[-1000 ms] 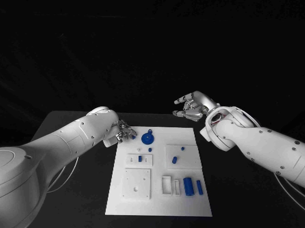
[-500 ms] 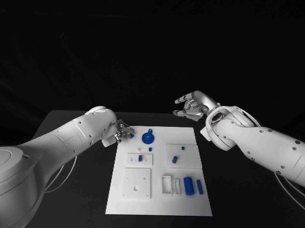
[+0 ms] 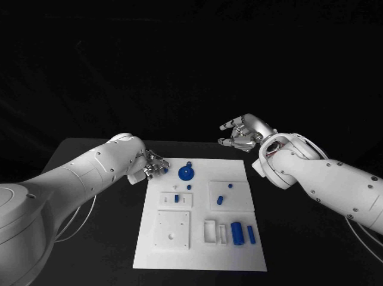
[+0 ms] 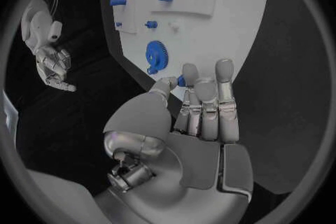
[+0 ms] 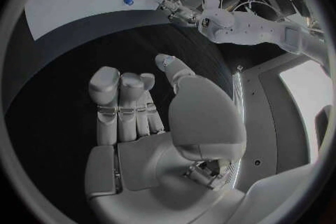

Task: Assemble the parts on the task board

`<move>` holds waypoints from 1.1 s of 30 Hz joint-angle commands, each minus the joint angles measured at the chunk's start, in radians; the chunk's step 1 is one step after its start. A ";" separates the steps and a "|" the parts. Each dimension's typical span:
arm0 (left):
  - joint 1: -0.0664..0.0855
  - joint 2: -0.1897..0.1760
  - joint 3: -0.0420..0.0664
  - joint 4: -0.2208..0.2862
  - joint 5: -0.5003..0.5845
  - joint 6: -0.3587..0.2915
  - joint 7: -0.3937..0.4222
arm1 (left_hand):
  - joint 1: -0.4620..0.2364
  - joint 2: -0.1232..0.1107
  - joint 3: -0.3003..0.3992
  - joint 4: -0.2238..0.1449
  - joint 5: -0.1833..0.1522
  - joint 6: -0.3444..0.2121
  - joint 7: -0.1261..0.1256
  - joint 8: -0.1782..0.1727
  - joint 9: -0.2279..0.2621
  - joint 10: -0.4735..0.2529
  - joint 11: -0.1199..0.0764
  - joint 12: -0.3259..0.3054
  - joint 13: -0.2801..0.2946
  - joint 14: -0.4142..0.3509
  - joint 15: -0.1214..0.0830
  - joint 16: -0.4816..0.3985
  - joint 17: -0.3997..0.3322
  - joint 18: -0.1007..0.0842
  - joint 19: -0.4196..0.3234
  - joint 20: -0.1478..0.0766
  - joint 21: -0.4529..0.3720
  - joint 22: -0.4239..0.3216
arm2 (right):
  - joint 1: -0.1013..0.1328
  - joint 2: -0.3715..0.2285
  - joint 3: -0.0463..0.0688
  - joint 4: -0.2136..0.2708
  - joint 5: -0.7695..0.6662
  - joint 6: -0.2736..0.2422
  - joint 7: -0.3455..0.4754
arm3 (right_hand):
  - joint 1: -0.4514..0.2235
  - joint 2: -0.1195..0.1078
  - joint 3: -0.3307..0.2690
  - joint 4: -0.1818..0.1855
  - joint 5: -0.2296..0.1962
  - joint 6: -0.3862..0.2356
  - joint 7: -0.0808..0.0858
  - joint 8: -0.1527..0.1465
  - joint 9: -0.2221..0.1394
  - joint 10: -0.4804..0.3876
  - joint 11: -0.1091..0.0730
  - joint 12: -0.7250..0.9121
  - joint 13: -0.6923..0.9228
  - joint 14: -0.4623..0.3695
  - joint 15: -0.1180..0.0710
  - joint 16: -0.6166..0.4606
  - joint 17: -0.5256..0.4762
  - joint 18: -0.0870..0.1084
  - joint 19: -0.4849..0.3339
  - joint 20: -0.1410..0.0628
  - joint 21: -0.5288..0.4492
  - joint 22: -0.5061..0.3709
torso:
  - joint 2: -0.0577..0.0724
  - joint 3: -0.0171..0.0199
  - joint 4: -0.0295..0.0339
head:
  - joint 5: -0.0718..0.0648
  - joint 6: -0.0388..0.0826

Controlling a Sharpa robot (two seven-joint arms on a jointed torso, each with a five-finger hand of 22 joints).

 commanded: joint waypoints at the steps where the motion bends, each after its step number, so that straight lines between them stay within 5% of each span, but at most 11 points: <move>1: -0.005 -0.002 -0.002 0.003 0.012 0.022 -0.011 | -0.014 0.002 0.107 -0.094 0.013 -0.006 -0.003 0.007 0.002 -0.006 0.000 -0.007 -0.001 -0.007 -0.002 0.001 -0.002 0.006 -0.010 0.000 0.003 0.019 | 0.000 0.001 0.000 0.000 -0.007 0.005 0.003 | -0.010 0.001 0.006 0.000 0.002 0.006 0.002 -0.002 0.000 0.003 -0.002 0.004 0.001 0.002 0.002 0.004 0.001 0.007 0.037 0.005 -0.002 0.109 | 0.001 0.0004 -0.0002 | 0.001 0.000; 7: -0.005 -0.008 -0.002 0.005 0.024 0.022 -0.011 | -0.027 -0.004 0.132 -0.094 0.070 -0.009 0.000 0.005 0.001 -0.009 0.002 -0.010 -0.002 -0.009 -0.001 -0.002 -0.004 0.007 -0.012 0.001 0.003 0.019 | 0.000 0.001 0.000 0.000 -0.007 0.004 0.003 | -0.010 0.001 0.006 0.000 0.002 0.006 0.002 -0.002 0.000 0.003 -0.002 0.004 0.001 0.002 0.002 0.004 0.001 0.007 0.037 0.005 -0.002 0.109 | 0.001 0.0008 0.0003 | 0.002 0.000; 19: -0.006 -0.013 -0.002 0.005 0.032 0.036 -0.014 | -0.036 -0.011 0.162 -0.107 0.129 -0.008 0.004 0.000 -0.002 -0.012 0.003 -0.012 -0.003 -0.013 0.000 -0.002 -0.004 0.010 -0.016 0.001 0.007 0.020 | 0.000 0.002 0.000 -0.002 -0.007 0.005 0.004 | -0.012 0.002 0.005 0.001 0.001 0.005 0.002 -0.003 -0.001 0.003 -0.002 0.005 0.001 0.002 0.002 0.004 0.001 0.007 0.037 0.005 -0.002 0.109 | 0.001 0.0021 -0.0006 | 0.003 0.000; 30: -0.006 -0.012 -0.002 0.003 0.044 0.034 -0.016 | -0.045 -0.019 0.160 -0.110 0.126 -0.009 0.003 0.001 0.000 -0.012 0.003 -0.012 -0.003 -0.013 0.000 -0.002 -0.005 0.010 -0.017 0.001 0.009 0.020 | 0.000 0.003 0.000 -0.003 -0.007 0.005 0.004 | -0.013 0.003 0.004 0.003 0.001 0.006 0.002 -0.002 0.000 0.003 -0.002 0.005 0.001 0.002 0.002 0.004 0.002 0.007 0.037 0.005 -0.003 0.109 | 0.002 0.0024 -0.0012 | 0.004 0.001; 33: -0.006 -0.011 -0.002 0.002 0.047 0.030 -0.016 | -0.047 -0.027 0.147 -0.110 0.103 -0.011 0.001 0.003 0.003 -0.011 0.002 -0.012 -0.004 -0.013 -0.001 -0.002 -0.005 0.010 -0.016 0.001 0.009 0.019 | 0.000 0.003 0.000 -0.003 -0.006 0.005 0.004 | -0.013 0.003 0.004 0.003 0.001 0.006 0.002 -0.002 0.000 0.003 -0.002 0.005 0.001 0.002 0.002 0.004 0.002 0.007 0.037 0.005 -0.003 0.109 | 0.002 0.0028 -0.0012 | 0.004 0.001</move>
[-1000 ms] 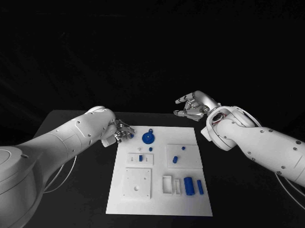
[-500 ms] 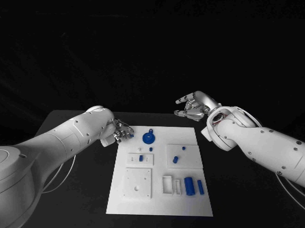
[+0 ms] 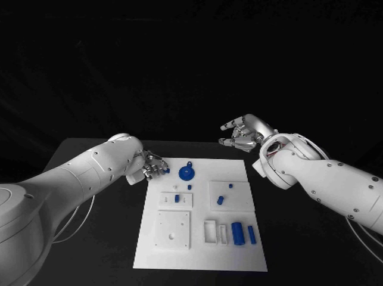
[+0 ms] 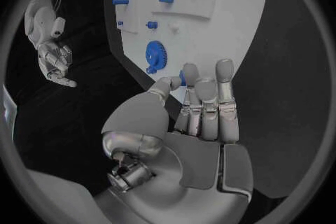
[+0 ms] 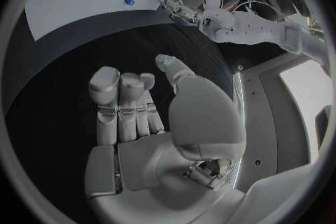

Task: Assemble the parts on the task board

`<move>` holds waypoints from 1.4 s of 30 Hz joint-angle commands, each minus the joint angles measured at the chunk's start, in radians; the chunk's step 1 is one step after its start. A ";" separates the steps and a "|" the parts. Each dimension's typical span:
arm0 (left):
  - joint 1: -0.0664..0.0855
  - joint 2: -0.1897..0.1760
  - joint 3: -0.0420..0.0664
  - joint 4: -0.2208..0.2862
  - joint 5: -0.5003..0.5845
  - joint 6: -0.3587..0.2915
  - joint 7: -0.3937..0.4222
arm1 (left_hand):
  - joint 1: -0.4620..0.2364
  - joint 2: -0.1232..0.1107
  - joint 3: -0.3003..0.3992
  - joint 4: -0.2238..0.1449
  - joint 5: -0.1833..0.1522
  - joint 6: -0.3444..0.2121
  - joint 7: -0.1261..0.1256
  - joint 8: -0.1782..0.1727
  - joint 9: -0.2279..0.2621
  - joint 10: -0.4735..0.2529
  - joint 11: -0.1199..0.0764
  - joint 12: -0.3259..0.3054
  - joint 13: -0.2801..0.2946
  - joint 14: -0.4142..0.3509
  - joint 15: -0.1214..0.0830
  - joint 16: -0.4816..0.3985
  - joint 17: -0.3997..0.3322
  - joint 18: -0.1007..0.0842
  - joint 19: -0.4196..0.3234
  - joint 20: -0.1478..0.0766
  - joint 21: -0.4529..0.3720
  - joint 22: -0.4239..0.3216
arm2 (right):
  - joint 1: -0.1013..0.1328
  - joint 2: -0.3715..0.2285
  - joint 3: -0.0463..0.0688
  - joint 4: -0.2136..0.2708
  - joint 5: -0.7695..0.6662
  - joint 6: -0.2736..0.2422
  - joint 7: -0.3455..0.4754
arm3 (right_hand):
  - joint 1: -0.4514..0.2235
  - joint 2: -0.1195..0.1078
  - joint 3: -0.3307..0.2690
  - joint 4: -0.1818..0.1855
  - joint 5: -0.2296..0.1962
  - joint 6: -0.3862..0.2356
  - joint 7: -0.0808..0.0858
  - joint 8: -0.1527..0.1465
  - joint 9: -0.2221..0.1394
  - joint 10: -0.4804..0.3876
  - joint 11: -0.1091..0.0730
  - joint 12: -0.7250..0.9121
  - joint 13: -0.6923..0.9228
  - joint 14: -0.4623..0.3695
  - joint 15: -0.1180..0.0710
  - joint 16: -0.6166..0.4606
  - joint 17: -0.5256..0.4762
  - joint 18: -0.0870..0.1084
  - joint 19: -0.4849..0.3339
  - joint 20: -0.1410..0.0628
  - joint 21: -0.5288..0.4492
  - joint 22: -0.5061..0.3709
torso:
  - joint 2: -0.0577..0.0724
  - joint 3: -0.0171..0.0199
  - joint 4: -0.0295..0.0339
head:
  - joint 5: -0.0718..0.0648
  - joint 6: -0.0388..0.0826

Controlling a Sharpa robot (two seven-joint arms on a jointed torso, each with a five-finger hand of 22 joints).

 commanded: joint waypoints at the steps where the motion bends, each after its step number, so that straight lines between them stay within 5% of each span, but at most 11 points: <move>1: -0.004 0.003 -0.001 0.000 0.010 0.015 -0.012 | -0.002 -0.003 0.009 -0.023 -0.012 -0.001 -0.010 0.007 0.003 -0.008 -0.002 -0.004 -0.001 -0.005 -0.001 -0.002 -0.002 0.010 -0.005 -0.002 0.005 0.018 | 0.000 0.001 0.000 0.000 -0.006 0.005 0.004 | -0.009 -0.002 0.004 0.003 0.001 0.006 0.002 -0.002 0.000 0.003 -0.002 0.005 0.001 0.002 0.002 0.004 0.002 0.007 0.037 0.005 -0.004 0.108 | 0.000 0.0000 -0.0005 | 0.000 0.000; 5: -0.004 0.004 -0.001 0.000 0.016 0.012 -0.012 | -0.001 -0.012 -0.012 -0.023 -0.026 -0.002 -0.013 0.010 0.006 -0.007 -0.003 -0.004 -0.001 -0.004 -0.001 -0.002 -0.002 0.008 -0.003 -0.003 0.002 0.018 | 0.000 0.002 0.000 -0.001 -0.006 0.005 0.005 | -0.009 -0.002 0.004 0.003 0.001 0.006 0.002 -0.002 0.000 0.003 -0.002 0.005 0.001 0.002 0.002 0.004 0.002 0.007 0.037 0.005 -0.004 0.108 | 0.000 0.0003 -0.0009 | 0.000 0.000; 14: -0.004 0.006 -0.001 0.001 0.032 0.003 -0.005 | 0.017 -0.034 -0.097 0.007 -0.151 0.018 -0.025 -0.001 -0.009 0.000 -0.009 -0.001 -0.001 0.000 -0.005 0.001 -0.002 0.001 0.006 -0.006 -0.010 0.017 | 0.000 0.002 0.000 -0.002 -0.006 0.006 0.004 | -0.009 -0.002 0.004 0.003 0.001 0.006 0.002 -0.002 0.000 0.003 -0.002 0.005 0.001 0.002 0.002 0.004 0.002 0.007 0.037 0.005 -0.004 0.108 | 0.000 -0.0007 0.0006 | -0.001 0.000; 19: -0.004 0.004 -0.001 0.002 0.035 -0.002 -0.001 | 0.039 -0.024 -0.097 0.012 -0.164 0.042 -0.029 -0.016 -0.012 0.011 -0.012 -0.008 -0.006 0.005 -0.007 0.000 0.001 -0.001 0.010 -0.008 -0.014 0.018 | 0.000 0.002 0.000 -0.002 -0.006 0.006 0.004 | -0.009 -0.002 0.004 0.003 0.001 0.006 0.002 -0.002 0.000 0.003 -0.002 0.005 0.001 0.002 0.002 0.004 0.002 0.007 0.037 0.005 -0.004 0.108 | 0.000 -0.0008 0.0003 | 0.000 0.000; 22: -0.004 0.001 -0.001 0.004 0.035 -0.009 -0.001 | 0.039 -0.039 -0.113 0.016 -0.193 0.043 -0.030 -0.024 -0.006 0.012 -0.011 -0.011 -0.006 0.006 -0.007 -0.004 0.003 -0.001 0.012 -0.008 -0.016 0.017 | 0.000 0.001 0.000 -0.002 -0.006 0.006 0.004 | -0.009 -0.002 0.004 0.003 0.001 0.006 0.002 -0.002 0.000 0.003 -0.002 0.005 0.001 0.002 0.002 0.004 0.002 0.007 0.037 0.005 -0.004 0.108 | -0.001 -0.0010 0.0005 | 0.001 0.000; 27: -0.003 -0.012 0.000 0.014 0.036 -0.026 0.003 | 0.032 -0.076 -0.208 0.068 -0.443 0.064 -0.031 -0.037 -0.010 0.019 -0.010 -0.004 -0.001 0.009 -0.006 -0.006 0.005 -0.002 0.017 -0.008 -0.020 0.017 | 0.000 -0.003 0.000 -0.001 -0.005 0.006 0.005 | -0.009 -0.002 0.004 0.003 0.001 0.006 0.002 -0.002 0.000 0.003 -0.002 0.005 0.001 0.002 0.002 0.004 0.002 0.007 0.037 0.005 -0.004 0.108 | -0.002 -0.0013 0.0028 | 0.000 0.002; 32: 0.002 -0.030 0.001 0.036 0.035 -0.060 0.030 | 0.085 -0.068 -0.270 0.092 -0.582 0.063 -0.023 -0.054 -0.016 0.018 -0.005 -0.004 0.000 0.008 -0.003 -0.011 0.006 -0.001 0.018 -0.005 -0.027 0.017 | 0.000 -0.007 0.000 -0.001 -0.002 0.009 0.006 | -0.007 -0.001 0.004 0.002 0.000 0.009 0.002 -0.002 0.000 0.003 -0.002 0.005 0.001 0.002 0.002 0.004 0.002 0.007 0.037 0.005 -0.002 0.108 | -0.002 -0.0020 0.0023 | 0.001 0.007; 36: 0.004 -0.046 0.002 0.063 0.035 -0.087 0.059 | 0.119 -0.064 -0.290 0.089 -0.626 0.061 -0.017 -0.072 -0.034 0.006 0.001 -0.014 -0.005 -0.001 0.001 -0.027 -0.001 0.000 0.011 -0.001 -0.040 0.013 | 0.000 -0.010 0.000 -0.003 -0.001 0.012 0.007 | 0.001 0.002 0.008 -0.005 -0.021 0.038 0.001 -0.001 0.001 0.005 -0.003 0.009 0.004 0.002 0.001 0.007 0.004 0.006 0.038 0.005 0.000 0.109 | -0.002 -0.0027 0.0019 | 0.004 0.009; 42: 0.010 -0.085 0.003 0.131 0.008 -0.169 0.148 | 0.208 -0.057 -0.288 0.044 -0.616 0.050 0.014 -0.149 -0.157 -0.031 0.022 -0.083 -0.059 -0.038 0.020 -0.109 -0.039 0.001 -0.013 0.018 -0.116 -0.024 | 0.000 -0.010 0.000 -0.006 -0.003 0.014 0.007 | 0.005 0.007 0.009 -0.013 -0.047 0.056 0.000 0.000 0.002 0.006 -0.003 0.011 0.006 0.002 0.001 0.008 0.005 0.006 0.037 0.005 0.002 0.109 | -0.002 -0.0021 0.0025 | 0.004 0.012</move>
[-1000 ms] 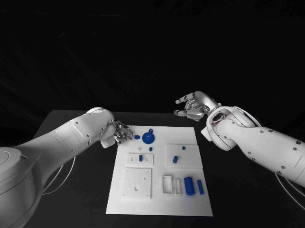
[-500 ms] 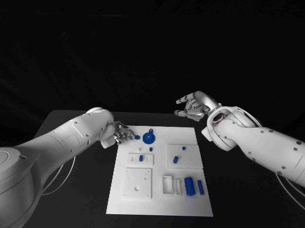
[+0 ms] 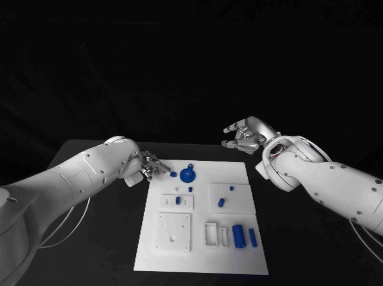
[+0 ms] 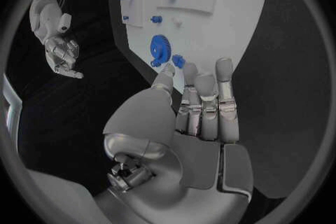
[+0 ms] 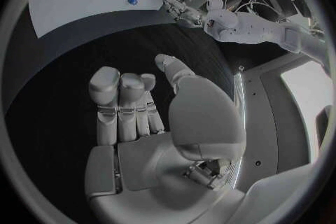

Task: Assemble the parts on the task board

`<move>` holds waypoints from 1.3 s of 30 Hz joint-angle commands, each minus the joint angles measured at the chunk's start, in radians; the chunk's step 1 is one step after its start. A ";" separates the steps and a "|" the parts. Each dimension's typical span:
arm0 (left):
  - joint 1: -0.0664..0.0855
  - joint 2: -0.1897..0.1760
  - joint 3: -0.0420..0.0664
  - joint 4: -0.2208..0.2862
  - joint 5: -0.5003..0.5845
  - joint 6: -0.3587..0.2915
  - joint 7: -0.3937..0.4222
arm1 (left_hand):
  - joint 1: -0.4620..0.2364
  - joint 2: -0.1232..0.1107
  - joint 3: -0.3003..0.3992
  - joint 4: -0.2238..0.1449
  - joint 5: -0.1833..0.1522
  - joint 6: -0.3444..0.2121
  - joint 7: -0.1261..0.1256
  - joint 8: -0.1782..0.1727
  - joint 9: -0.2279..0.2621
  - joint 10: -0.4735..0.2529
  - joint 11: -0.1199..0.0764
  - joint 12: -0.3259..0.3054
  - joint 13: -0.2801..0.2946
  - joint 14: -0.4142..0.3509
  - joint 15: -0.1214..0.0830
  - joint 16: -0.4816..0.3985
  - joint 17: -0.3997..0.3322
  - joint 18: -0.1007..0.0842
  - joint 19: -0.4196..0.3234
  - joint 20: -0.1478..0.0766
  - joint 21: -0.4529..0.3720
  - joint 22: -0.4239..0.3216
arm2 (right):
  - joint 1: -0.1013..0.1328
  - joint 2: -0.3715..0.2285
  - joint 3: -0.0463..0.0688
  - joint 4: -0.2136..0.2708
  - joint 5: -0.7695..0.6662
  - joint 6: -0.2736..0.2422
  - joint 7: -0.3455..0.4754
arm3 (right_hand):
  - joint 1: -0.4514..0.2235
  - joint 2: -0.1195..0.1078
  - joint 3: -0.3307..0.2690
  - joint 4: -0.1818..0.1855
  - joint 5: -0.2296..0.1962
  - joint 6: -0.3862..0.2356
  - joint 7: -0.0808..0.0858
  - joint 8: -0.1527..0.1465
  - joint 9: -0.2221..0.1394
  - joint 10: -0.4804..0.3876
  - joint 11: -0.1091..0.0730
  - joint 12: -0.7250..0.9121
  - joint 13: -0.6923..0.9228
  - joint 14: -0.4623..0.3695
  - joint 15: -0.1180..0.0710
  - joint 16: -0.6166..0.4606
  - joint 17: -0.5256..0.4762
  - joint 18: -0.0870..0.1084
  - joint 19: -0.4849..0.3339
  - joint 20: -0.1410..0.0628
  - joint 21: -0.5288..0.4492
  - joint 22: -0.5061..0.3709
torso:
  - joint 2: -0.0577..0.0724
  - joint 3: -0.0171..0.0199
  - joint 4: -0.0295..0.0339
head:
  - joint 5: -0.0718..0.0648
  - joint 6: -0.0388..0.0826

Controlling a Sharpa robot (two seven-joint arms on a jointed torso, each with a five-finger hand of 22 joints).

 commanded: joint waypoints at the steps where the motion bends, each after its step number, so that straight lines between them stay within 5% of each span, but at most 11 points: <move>1: 0.005 -0.020 0.001 0.042 -0.030 -0.116 0.129 | 0.044 0.005 0.015 -0.029 -0.002 0.004 0.011 -0.021 -0.047 -0.025 0.005 -0.037 -0.034 -0.022 0.005 -0.040 -0.018 0.000 -0.013 0.005 -0.034 -0.019 | 0.000 0.000 0.000 -0.001 -0.006 0.013 0.007 | 0.005 0.008 0.002 -0.007 -0.009 0.012 -0.002 0.000 0.002 0.000 -0.008 0.007 0.001 0.002 0.001 0.004 0.002 0.006 0.037 0.005 0.002 0.110 | 0.000 0.0005 -0.0002 | 0.001 0.002; 2: 0.005 -0.028 0.000 0.056 -0.043 -0.141 0.160 | 0.070 0.008 0.034 -0.050 -0.024 0.008 0.017 -0.033 -0.071 -0.040 0.010 -0.066 -0.059 -0.033 0.010 -0.064 -0.029 -0.002 -0.022 0.009 -0.055 -0.031 | 0.000 -0.001 0.000 -0.001 -0.008 0.014 0.007 | 0.004 0.009 0.002 -0.008 -0.012 0.014 -0.002 0.000 0.002 0.001 -0.008 0.008 0.002 0.002 0.001 0.005 0.002 0.006 0.037 0.005 0.004 0.110 | 0.000 0.0001 -0.0003 | 0.001 0.002; 6: 0.007 -0.056 -0.001 0.104 -0.110 -0.239 0.287 | 0.136 0.005 0.119 -0.132 -0.020 0.069 0.033 -0.097 -0.187 -0.044 0.033 -0.256 -0.240 -0.067 0.032 -0.124 -0.054 0.002 -0.050 0.026 -0.110 -0.057 | 0.000 -0.001 0.000 -0.002 -0.011 0.015 0.007 | 0.004 0.010 0.002 -0.010 -0.016 0.016 -0.002 0.000 0.002 0.001 -0.008 0.008 0.002 0.002 0.001 0.005 0.002 0.006 0.037 0.005 0.004 0.110 | 0.001 -0.0008 0.0012 | 0.001 0.004; 9: 0.007 -0.075 -0.003 0.135 -0.188 -0.313 0.386 | 0.167 -0.015 0.187 -0.207 -0.036 0.170 0.040 -0.203 -0.296 0.003 0.045 -0.424 -0.408 -0.079 0.040 -0.162 -0.066 0.015 -0.071 0.034 -0.116 -0.022 | 0.000 -0.001 0.000 -0.003 -0.012 0.016 0.007 | 0.004 0.010 0.002 -0.010 -0.016 0.016 -0.002 0.000 0.002 0.001 -0.008 0.008 0.002 0.002 0.001 0.005 0.002 0.006 0.037 0.005 0.004 0.110 | 0.000 -0.0026 0.0026 | 0.001 0.004; 13: 0.007 -0.097 -0.012 0.170 -0.310 -0.392 0.482 | 0.180 -0.054 0.172 -0.202 -0.107 0.232 0.031 -0.294 -0.350 0.046 0.063 -0.571 -0.445 -0.074 0.051 -0.201 -0.076 0.025 -0.075 0.048 -0.142 -0.005 | 0.000 -0.002 0.000 -0.003 -0.015 0.017 0.007 | 0.002 0.011 0.001 -0.011 -0.017 0.017 -0.002 0.000 0.002 0.001 -0.008 0.009 0.003 0.002 0.001 0.006 0.003 0.006 0.037 0.005 0.004 0.110 | 0.000 -0.0018 0.0010 | 0.002 0.007; 19: 0.007 -0.110 -0.053 0.197 -0.471 -0.453 0.526 | 0.168 -0.108 0.147 -0.188 -0.120 0.200 0.037 -0.293 -0.360 0.035 0.082 -0.675 -0.446 -0.068 0.060 -0.241 -0.085 0.024 -0.054 0.057 -0.192 -0.023 | 0.000 -0.004 0.000 -0.002 -0.017 0.018 0.007 | 0.002 0.011 0.001 -0.011 -0.017 0.017 -0.002 0.000 0.002 0.001 -0.008 0.009 0.003 0.002 0.001 0.006 0.003 0.006 0.037 0.005 0.004 0.110 | 0.001 -0.0029 0.0018 | 0.003 0.009; 28: 0.003 -0.101 -0.108 0.202 -0.601 -0.447 0.499 | 0.178 -0.147 0.161 -0.143 -0.125 0.191 0.039 -0.293 -0.360 0.048 0.083 -0.693 -0.446 -0.058 0.059 -0.246 -0.073 0.023 -0.022 0.056 -0.238 -0.021 | 0.000 -0.002 0.000 -0.004 -0.020 0.020 0.007 | 0.002 0.011 0.001 -0.011 -0.017 0.017 -0.002 0.000 0.002 0.001 -0.008 0.009 0.003 0.002 0.001 0.006 0.003 0.006 0.037 0.005 0.004 0.110 | 0.002 -0.0006 -0.0015 | 0.005 0.011; 39: -0.013 -0.072 -0.125 0.181 -0.643 -0.425 0.501 | 0.190 -0.150 0.197 -0.132 -0.115 0.181 0.024 -0.294 -0.362 0.013 0.081 -0.723 -0.447 -0.065 0.048 -0.254 -0.069 0.017 -0.017 0.048 -0.271 0.024 | -0.001 0.003 0.000 -0.005 -0.020 0.022 0.008 | 0.000 0.012 0.000 -0.014 -0.015 0.016 -0.002 0.000 0.002 0.001 -0.008 0.009 0.003 0.002 0.001 0.006 0.004 0.006 0.037 0.005 0.005 0.110 | 0.003 0.0008 -0.0023 | 0.007 0.012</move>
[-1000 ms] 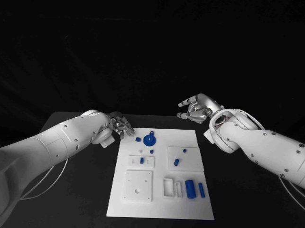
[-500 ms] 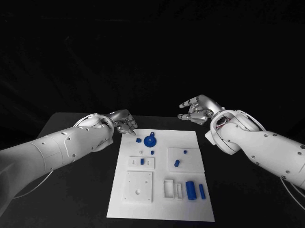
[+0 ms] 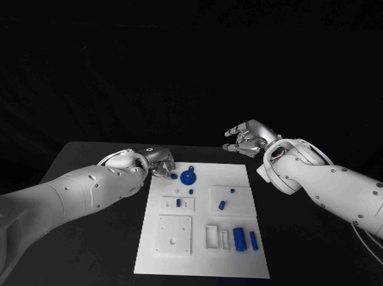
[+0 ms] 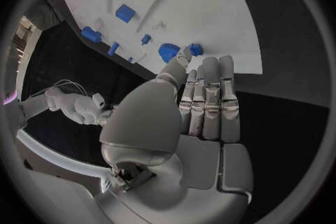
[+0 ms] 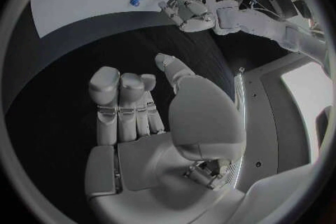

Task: Assemble the parts on the task board

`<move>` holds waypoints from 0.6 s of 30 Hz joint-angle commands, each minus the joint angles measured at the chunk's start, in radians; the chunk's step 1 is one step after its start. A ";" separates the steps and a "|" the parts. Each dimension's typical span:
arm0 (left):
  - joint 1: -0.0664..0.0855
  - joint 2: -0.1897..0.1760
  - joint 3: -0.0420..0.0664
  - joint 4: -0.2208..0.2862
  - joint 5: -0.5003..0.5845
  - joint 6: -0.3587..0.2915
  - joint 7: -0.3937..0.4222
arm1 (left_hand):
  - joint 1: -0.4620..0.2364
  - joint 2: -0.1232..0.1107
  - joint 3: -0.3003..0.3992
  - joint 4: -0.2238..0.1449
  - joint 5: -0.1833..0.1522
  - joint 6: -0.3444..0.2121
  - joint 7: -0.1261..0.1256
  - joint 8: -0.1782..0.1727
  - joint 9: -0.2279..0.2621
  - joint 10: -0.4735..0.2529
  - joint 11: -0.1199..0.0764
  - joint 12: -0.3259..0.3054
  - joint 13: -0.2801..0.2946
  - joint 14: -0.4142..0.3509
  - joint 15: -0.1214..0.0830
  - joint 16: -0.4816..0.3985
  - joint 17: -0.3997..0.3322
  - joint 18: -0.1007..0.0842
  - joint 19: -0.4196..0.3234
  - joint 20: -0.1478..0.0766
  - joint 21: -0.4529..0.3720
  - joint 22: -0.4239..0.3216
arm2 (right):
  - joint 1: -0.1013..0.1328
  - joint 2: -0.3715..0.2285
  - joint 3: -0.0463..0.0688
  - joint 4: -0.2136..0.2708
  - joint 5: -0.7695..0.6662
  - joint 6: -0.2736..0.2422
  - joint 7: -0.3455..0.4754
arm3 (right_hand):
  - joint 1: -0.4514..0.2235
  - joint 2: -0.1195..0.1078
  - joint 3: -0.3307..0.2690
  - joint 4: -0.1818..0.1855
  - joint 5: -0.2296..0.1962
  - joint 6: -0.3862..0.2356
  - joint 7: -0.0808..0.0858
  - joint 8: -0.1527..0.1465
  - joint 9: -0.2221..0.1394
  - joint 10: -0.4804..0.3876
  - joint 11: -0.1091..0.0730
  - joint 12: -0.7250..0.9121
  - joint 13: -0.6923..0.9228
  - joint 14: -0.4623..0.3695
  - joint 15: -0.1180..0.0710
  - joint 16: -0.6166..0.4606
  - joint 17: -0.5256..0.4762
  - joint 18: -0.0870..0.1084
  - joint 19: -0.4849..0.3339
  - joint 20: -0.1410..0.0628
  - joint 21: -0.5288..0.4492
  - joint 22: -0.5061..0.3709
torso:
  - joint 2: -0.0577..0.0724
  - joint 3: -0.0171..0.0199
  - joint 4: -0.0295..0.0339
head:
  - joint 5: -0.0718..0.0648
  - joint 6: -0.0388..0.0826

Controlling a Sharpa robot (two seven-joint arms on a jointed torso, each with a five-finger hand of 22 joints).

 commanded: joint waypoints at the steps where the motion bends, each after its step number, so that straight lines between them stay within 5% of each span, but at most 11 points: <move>1: -0.003 0.010 0.000 -0.006 -0.044 0.000 0.020 | 0.002 0.000 0.010 -0.001 0.005 -0.010 -0.005 -0.004 -0.002 -0.016 0.000 -0.009 -0.001 0.003 -0.009 -0.006 0.000 0.000 0.007 -0.005 -0.007 0.013 | 0.000 0.003 0.000 0.000 -0.012 0.014 0.008 | 0.000 0.012 0.000 -0.008 -0.001 0.008 0.000 0.000 0.001 0.001 -0.008 0.005 0.001 0.002 0.001 0.006 0.001 0.006 0.037 0.005 0.005 0.110 | 0.000 0.0014 -0.0010 | 0.001 0.000; 18: -0.027 0.061 -0.001 -0.065 -0.043 0.028 0.020 | 0.003 -0.001 0.043 -0.005 0.011 -0.048 -0.016 -0.003 -0.004 -0.096 -0.001 -0.014 -0.003 0.009 -0.013 -0.006 -0.004 -0.002 0.015 -0.009 -0.013 0.022 | 0.000 0.009 0.000 0.000 -0.013 0.015 0.008 | -0.002 0.013 0.001 -0.009 0.001 0.008 0.000 0.000 0.001 0.001 -0.008 0.005 0.001 0.002 0.001 0.007 0.001 0.006 0.036 0.005 0.005 0.110 | 0.000 0.0025 -0.0009 | -0.005 0.003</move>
